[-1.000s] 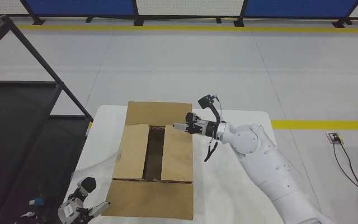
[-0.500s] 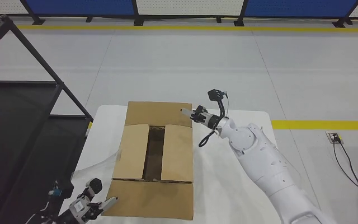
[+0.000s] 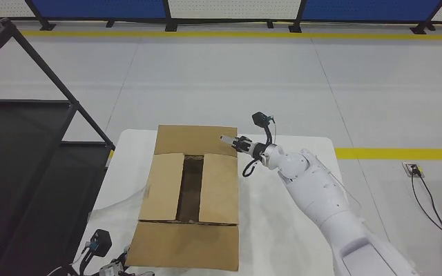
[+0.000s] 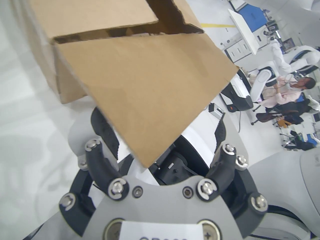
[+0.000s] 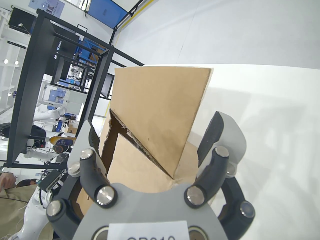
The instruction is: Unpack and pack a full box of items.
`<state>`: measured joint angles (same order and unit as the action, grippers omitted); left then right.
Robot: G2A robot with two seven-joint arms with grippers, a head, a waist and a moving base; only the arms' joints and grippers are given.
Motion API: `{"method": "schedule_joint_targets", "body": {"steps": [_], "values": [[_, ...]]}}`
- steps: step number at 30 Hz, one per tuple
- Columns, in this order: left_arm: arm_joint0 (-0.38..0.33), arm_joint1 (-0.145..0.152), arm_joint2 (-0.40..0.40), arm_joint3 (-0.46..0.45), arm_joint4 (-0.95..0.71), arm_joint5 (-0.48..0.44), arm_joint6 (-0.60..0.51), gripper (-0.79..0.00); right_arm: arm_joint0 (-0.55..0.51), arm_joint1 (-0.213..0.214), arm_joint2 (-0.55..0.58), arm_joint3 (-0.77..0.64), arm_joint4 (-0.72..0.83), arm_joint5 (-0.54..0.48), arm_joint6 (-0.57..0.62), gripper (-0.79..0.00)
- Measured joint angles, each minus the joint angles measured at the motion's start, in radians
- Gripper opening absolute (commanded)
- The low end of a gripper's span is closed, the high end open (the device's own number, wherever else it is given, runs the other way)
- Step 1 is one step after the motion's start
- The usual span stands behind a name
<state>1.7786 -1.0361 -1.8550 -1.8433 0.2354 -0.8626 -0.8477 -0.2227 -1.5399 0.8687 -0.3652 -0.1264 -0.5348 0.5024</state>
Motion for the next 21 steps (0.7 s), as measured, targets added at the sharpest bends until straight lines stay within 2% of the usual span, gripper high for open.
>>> {"method": "schedule_joint_targets", "body": {"steps": [4, 9, 15, 21], "values": [[-0.013, 0.014, 0.01, -0.005, -0.104, -0.021, -0.058, 0.0, 0.018, -0.014, 0.009, 0.049, 0.047, -0.069, 0.046, 0.0], [-0.013, 0.025, 0.0, -0.029, -0.196, -0.043, -0.053, 0.0, 0.034, -0.02, 0.024, 0.084, 0.082, -0.125, 0.083, 0.0], [-0.016, 0.027, -0.026, -0.067, -0.202, -0.022, 0.034, 0.0, 0.045, -0.019, 0.04, 0.097, 0.104, -0.175, 0.112, 0.0], [-0.041, 0.017, -0.012, -0.115, -0.107, 0.051, 0.187, 0.0, 0.055, -0.014, 0.053, 0.087, 0.114, -0.219, 0.136, 0.0]]}}
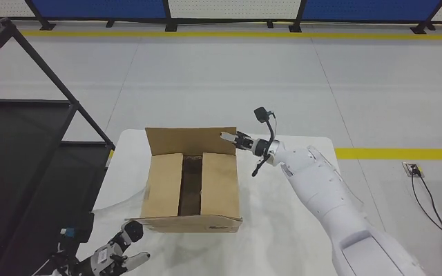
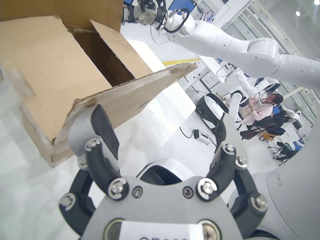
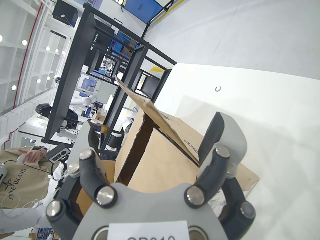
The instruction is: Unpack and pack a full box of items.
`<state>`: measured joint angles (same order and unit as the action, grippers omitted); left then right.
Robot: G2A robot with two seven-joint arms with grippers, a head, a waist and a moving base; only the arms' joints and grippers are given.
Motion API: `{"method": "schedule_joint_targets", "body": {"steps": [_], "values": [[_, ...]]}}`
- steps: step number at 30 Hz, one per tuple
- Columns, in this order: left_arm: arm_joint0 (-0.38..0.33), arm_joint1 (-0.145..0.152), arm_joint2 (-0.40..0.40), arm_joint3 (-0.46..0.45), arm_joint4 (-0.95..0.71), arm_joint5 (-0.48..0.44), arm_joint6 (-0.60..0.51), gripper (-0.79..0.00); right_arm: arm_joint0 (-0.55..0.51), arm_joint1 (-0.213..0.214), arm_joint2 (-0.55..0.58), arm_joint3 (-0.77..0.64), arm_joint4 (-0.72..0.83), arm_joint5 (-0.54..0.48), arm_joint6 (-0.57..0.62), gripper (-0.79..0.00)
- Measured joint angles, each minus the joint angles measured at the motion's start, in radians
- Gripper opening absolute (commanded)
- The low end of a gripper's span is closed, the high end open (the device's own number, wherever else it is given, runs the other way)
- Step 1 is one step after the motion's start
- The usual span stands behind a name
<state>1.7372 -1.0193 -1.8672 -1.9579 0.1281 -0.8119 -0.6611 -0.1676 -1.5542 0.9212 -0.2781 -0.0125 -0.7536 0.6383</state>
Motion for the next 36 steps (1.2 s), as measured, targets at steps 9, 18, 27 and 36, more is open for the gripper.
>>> {"method": "schedule_joint_targets", "body": {"steps": [9, 18, 27, 36], "values": [[-0.045, -0.018, 0.09, -0.061, 0.259, 0.164, 0.192, 0.0, 0.01, 0.012, 0.009, -0.053, -0.021, -0.076, 0.027, 0.0], [-0.115, -0.025, 0.189, -0.052, 0.33, 0.292, 0.223, 0.0, 0.002, 0.028, 0.018, -0.131, -0.019, -0.101, 0.121, 0.0], [-0.17, -0.028, 0.248, -0.043, 0.356, 0.388, 0.205, 0.0, -0.015, 0.046, 0.023, -0.223, 0.021, -0.034, 0.304, 0.0], [-0.208, -0.031, 0.292, -0.036, 0.376, 0.463, 0.187, 0.0, -0.031, 0.05, 0.025, -0.285, 0.077, 0.168, 0.41, 0.0]]}}
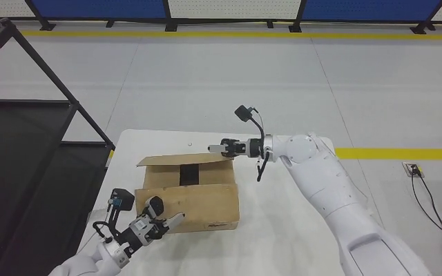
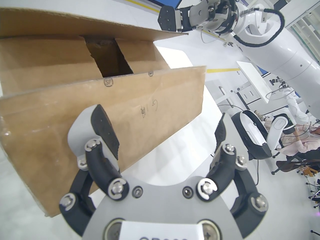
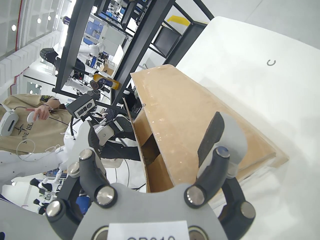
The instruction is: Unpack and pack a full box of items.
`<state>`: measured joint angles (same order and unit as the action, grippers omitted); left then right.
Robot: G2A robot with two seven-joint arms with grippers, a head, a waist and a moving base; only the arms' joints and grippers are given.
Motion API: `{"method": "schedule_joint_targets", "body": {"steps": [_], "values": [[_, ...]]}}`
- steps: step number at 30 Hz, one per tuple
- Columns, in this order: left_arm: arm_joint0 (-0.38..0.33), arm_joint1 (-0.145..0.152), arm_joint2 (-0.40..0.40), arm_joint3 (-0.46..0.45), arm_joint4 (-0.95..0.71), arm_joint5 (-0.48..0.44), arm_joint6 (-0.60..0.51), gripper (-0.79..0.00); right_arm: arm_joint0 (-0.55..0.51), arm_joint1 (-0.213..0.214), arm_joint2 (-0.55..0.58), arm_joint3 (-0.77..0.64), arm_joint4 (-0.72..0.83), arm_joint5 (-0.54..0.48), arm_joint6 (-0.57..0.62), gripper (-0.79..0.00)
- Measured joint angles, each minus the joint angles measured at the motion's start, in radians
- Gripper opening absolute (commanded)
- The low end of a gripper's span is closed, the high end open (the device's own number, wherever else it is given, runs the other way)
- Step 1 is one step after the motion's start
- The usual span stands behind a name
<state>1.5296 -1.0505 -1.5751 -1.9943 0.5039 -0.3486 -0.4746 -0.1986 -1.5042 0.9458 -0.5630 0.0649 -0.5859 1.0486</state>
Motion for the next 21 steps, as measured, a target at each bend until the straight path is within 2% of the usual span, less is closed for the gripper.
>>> {"method": "schedule_joint_targets", "body": {"steps": [7, 21], "values": [[-0.023, -0.006, 0.038, 0.004, 0.03, 0.085, 0.023, 0.0, 0.002, -0.007, 0.002, 0.013, 0.093, 0.158, 0.117, 0.0], [-0.058, -0.024, 0.129, -0.001, 0.162, 0.293, 0.128, 0.0, -0.026, -0.032, -0.017, 0.037, 0.175, 0.209, 0.166, 0.0]]}}
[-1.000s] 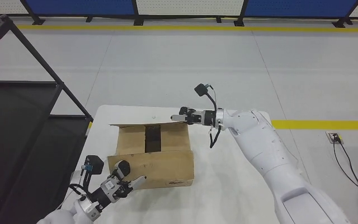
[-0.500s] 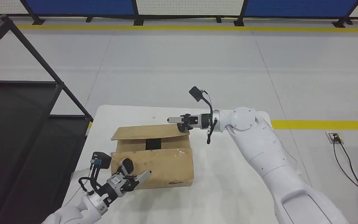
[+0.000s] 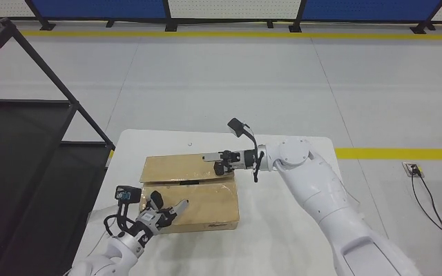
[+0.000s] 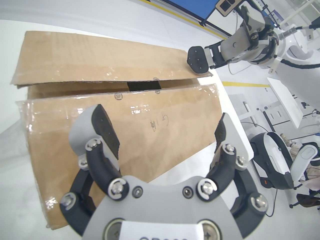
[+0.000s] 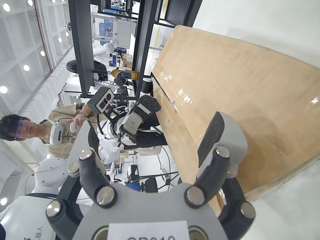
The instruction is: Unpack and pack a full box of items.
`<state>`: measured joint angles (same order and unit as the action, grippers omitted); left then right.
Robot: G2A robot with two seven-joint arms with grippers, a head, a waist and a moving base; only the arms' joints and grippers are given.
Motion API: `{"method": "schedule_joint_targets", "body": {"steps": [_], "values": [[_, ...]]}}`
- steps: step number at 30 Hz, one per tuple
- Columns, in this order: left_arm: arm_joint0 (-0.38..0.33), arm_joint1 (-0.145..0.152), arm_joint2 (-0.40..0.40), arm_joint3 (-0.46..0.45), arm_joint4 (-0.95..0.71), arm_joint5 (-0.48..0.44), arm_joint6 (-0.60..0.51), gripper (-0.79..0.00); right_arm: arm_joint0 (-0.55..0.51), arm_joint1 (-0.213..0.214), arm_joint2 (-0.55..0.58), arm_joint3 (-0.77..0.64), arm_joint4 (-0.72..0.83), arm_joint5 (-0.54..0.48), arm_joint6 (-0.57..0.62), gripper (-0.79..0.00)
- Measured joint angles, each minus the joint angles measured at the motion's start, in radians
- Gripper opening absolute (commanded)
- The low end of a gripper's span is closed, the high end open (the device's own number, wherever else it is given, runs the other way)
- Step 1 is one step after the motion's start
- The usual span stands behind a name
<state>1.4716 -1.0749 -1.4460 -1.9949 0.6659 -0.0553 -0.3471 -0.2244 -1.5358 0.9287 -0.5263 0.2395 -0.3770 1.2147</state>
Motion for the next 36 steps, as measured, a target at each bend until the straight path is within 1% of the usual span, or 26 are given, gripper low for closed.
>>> {"method": "schedule_joint_targets", "body": {"steps": [4, 10, 15, 22, 24, 27, 31, 34, 36], "values": [[-0.009, -0.006, 0.027, 0.002, 0.024, 0.04, 0.029, 0.0, -0.007, -0.004, -0.004, 0.0, 0.013, 0.009, 0.01, 0.0], [-0.018, -0.013, 0.045, 0.0, 0.031, 0.07, 0.05, 0.0, -0.022, -0.004, -0.006, 0.003, 0.013, -0.001, 0.03, 0.0], [-0.022, -0.018, 0.048, 0.001, 0.029, 0.085, 0.063, 0.0, -0.046, 0.002, -0.003, -0.01, 0.007, -0.018, 0.038, 0.0], [-0.02, -0.023, 0.029, -0.003, 0.002, 0.08, 0.098, 0.0, -0.085, 0.017, 0.013, -0.045, -0.005, -0.019, 0.012, 0.0], [-0.01, -0.024, 0.009, -0.012, -0.03, 0.066, 0.125, 0.0, -0.094, 0.021, 0.016, -0.051, -0.012, -0.017, 0.004, 0.0], [0.024, -0.024, -0.052, -0.025, -0.096, 0.013, 0.174, 0.0, -0.107, 0.028, 0.024, -0.063, -0.017, -0.029, -0.002, 0.0], [0.092, -0.021, -0.17, -0.021, -0.192, -0.068, 0.239, 0.0, -0.124, 0.038, 0.033, -0.091, -0.031, -0.047, 0.002, 0.0], [0.144, -0.02, -0.253, -0.005, -0.259, -0.124, 0.265, 0.0, -0.126, 0.042, 0.035, -0.101, -0.042, -0.05, -0.001, 0.0], [0.165, -0.02, -0.282, 0.0, -0.287, -0.16, 0.262, 0.0, -0.126, 0.042, 0.035, -0.101, -0.042, -0.05, -0.002, 0.0]]}}
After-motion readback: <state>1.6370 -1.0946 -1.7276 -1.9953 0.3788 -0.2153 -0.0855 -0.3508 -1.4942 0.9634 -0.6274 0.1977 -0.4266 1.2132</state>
